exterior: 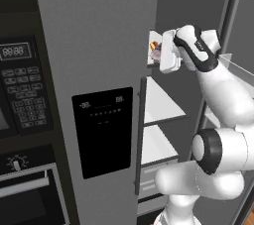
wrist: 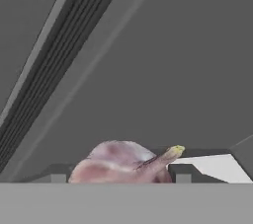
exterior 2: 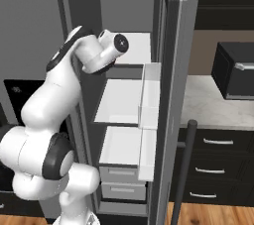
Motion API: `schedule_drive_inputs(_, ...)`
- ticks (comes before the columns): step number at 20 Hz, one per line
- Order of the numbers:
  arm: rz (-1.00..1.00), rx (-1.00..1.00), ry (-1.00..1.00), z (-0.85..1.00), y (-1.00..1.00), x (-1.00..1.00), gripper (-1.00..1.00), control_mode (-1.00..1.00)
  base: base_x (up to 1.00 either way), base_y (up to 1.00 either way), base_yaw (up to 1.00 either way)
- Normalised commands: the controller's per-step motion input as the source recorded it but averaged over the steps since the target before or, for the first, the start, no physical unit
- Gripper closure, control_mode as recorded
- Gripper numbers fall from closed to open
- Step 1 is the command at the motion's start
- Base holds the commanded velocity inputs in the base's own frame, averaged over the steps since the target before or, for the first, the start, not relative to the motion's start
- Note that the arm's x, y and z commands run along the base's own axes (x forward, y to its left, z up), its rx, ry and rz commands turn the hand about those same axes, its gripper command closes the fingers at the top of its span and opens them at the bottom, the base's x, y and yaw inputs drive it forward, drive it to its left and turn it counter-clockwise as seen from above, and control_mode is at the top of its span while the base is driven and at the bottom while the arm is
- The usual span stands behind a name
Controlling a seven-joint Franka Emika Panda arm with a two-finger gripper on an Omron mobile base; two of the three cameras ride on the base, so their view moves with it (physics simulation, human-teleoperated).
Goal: Retrieve the bottle and the shaker from the cabinet and place them next to the mixing bowl on the counter. Then add garlic from the fridge to the mixing bowl.
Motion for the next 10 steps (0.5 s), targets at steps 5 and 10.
schedule_drive_inputs(5,-0.02,0.0,-0.11,0.12,0.0,-0.74,1.0,-1.0,0.0,0.0,0.0)
schedule_drive_inputs(10,-0.01,0.0,-0.11,0.06,0.0,-0.81,1.0,-1.0,0.0,0.0,0.0)
